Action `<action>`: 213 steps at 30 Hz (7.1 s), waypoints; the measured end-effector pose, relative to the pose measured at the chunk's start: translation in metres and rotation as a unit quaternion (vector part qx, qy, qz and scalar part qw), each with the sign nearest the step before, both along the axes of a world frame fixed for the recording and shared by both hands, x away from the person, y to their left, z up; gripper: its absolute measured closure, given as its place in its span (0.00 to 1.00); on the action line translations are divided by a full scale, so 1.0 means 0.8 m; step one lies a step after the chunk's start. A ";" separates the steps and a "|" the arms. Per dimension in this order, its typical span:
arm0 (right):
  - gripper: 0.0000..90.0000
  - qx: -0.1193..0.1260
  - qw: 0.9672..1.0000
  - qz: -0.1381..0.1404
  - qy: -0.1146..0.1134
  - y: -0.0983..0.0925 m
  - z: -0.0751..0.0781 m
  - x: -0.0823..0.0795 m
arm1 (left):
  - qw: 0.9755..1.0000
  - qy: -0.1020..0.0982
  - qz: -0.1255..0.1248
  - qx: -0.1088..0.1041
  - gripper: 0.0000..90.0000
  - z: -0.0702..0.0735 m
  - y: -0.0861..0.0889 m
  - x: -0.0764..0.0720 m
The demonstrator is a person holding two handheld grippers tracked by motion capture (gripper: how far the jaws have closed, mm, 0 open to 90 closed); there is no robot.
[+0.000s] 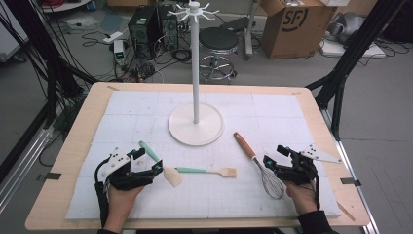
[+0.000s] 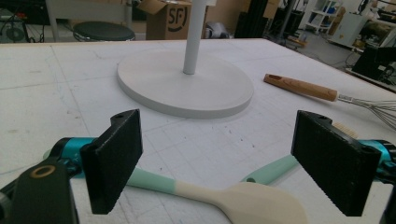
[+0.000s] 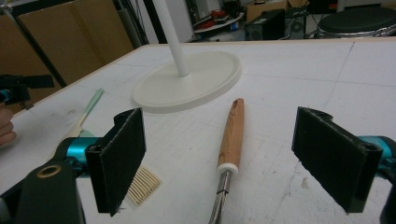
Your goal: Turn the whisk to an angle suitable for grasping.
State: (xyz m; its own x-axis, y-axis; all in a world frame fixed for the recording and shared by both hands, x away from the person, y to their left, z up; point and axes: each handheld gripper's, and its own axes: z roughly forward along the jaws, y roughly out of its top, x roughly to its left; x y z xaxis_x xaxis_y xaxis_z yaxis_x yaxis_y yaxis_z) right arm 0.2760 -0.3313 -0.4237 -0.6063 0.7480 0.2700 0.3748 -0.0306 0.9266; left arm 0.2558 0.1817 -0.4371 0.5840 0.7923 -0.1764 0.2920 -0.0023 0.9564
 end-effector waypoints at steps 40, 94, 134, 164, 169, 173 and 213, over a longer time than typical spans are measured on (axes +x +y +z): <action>0.63 0.014 1.000 0.000 0.018 -0.005 0.002 0.003 | 1.000 0.000 0.000 0.003 0.19 -0.001 -0.002 -0.001; 1.00 0.044 0.986 0.056 0.149 0.010 0.006 0.093 | 1.000 -0.004 0.005 -0.004 0.19 0.002 0.001 -0.007; 1.00 0.005 0.964 0.071 0.257 0.016 -0.018 0.155 | 1.000 -0.006 0.005 0.001 0.19 0.001 0.000 -0.006; 1.00 -0.053 0.952 0.113 0.281 0.050 -0.038 0.158 | 1.000 -0.007 0.004 -0.001 0.19 0.002 0.001 -0.007; 1.00 -0.055 0.951 0.118 0.279 0.050 -0.038 0.158 | 1.000 -0.007 0.003 0.001 0.19 0.002 0.001 -0.008; 1.00 -0.056 0.952 0.121 0.277 0.051 -0.038 0.158 | 1.000 -0.006 0.004 0.000 0.19 0.002 0.000 -0.007; 0.57 -0.060 0.951 0.139 0.269 0.060 -0.023 0.154 | 1.000 -0.007 0.006 -0.006 0.19 0.003 0.002 -0.009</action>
State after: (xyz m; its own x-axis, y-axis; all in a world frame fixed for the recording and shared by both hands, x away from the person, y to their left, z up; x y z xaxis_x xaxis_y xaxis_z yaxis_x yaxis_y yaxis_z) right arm 0.3990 -0.2835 -0.4419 -0.5835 0.6244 0.5193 0.7735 0.2325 0.5896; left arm 0.2486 0.1836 -0.4350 0.5764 0.7976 -0.1779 0.2783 0.0131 0.9604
